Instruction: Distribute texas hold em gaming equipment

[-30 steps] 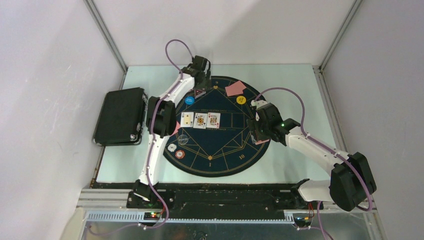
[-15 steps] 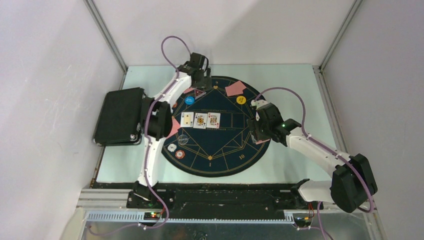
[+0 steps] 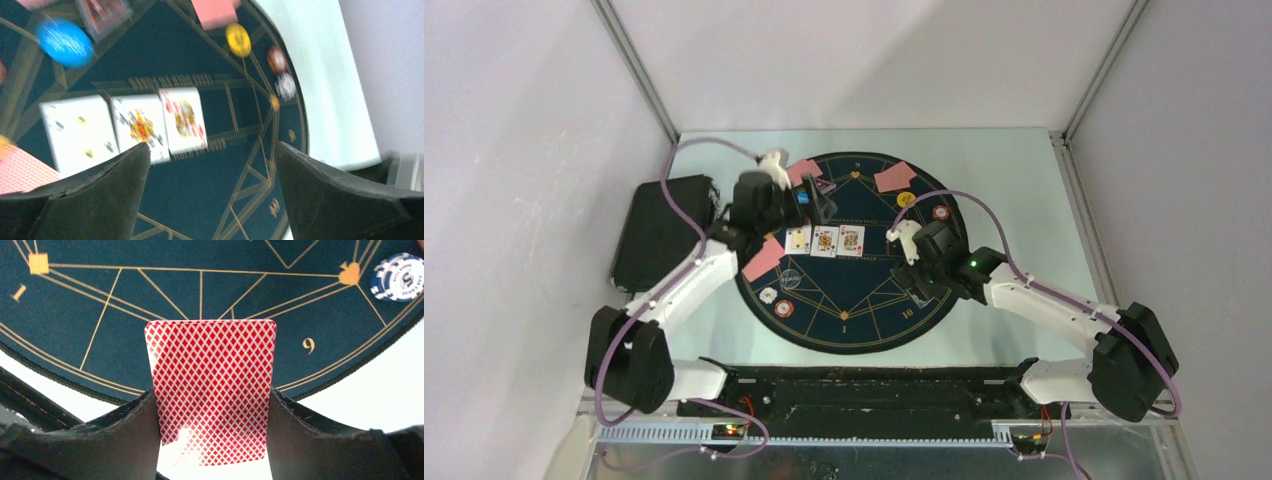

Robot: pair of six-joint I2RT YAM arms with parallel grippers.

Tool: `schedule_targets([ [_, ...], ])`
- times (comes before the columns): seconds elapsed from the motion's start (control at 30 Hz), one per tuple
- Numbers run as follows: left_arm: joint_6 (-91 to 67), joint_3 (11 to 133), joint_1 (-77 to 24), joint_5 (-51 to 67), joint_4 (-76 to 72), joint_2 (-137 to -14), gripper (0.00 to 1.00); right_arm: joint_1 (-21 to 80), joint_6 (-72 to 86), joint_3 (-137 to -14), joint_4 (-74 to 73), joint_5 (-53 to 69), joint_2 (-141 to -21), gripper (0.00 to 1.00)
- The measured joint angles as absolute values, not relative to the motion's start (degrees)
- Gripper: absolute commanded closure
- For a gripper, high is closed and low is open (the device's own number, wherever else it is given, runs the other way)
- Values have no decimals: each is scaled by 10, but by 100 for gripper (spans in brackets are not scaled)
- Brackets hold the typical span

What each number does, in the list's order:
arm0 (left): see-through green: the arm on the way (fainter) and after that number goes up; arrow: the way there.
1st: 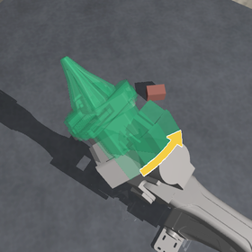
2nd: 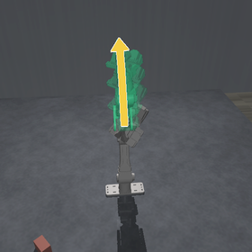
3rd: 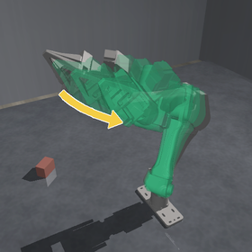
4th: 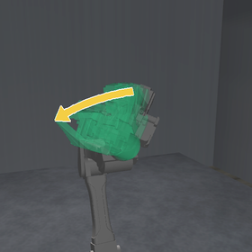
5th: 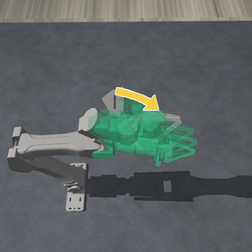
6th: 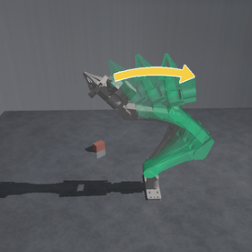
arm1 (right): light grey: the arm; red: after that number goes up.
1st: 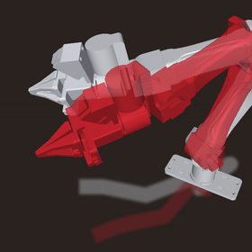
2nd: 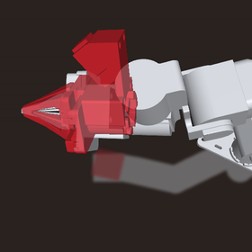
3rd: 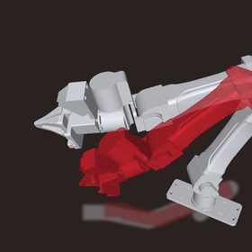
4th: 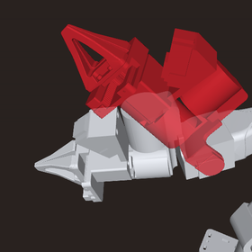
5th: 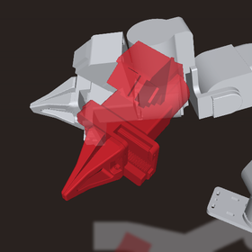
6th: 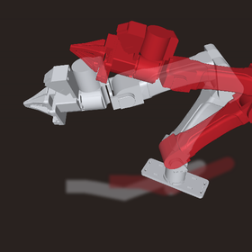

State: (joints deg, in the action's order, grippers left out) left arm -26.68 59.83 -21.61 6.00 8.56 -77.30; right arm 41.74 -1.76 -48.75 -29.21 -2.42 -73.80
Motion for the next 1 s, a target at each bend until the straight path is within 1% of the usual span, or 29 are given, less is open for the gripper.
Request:
schedule_targets([
  [0.13,-333,416,-216,197,-23,-733,0,447,-47,-494,-300,-14,-752,100],
  [0.23,-377,347,-225,266,-61,-727,0,467,-63,-495,-304,3,-753,100],
  [0.3,-403,323,-238,297,-90,-716,0,478,-72,-496,-304,16,-753,100],
  [0.47,-468,301,-282,349,-212,-714,0,497,-85,-501,-308,26,-753,100],
  [0.63,-525,302,-298,387,-329,-781,0,505,-86,-515,-312,29,-752,100],
  [0.77,-546,302,-317,399,-360,-833,0,505,-86,-522,-312,29,-752,100],
  [1.0,-550,317,-335,414,-368,-863,0,505,-86,-524,-317,32,-750,100],
])
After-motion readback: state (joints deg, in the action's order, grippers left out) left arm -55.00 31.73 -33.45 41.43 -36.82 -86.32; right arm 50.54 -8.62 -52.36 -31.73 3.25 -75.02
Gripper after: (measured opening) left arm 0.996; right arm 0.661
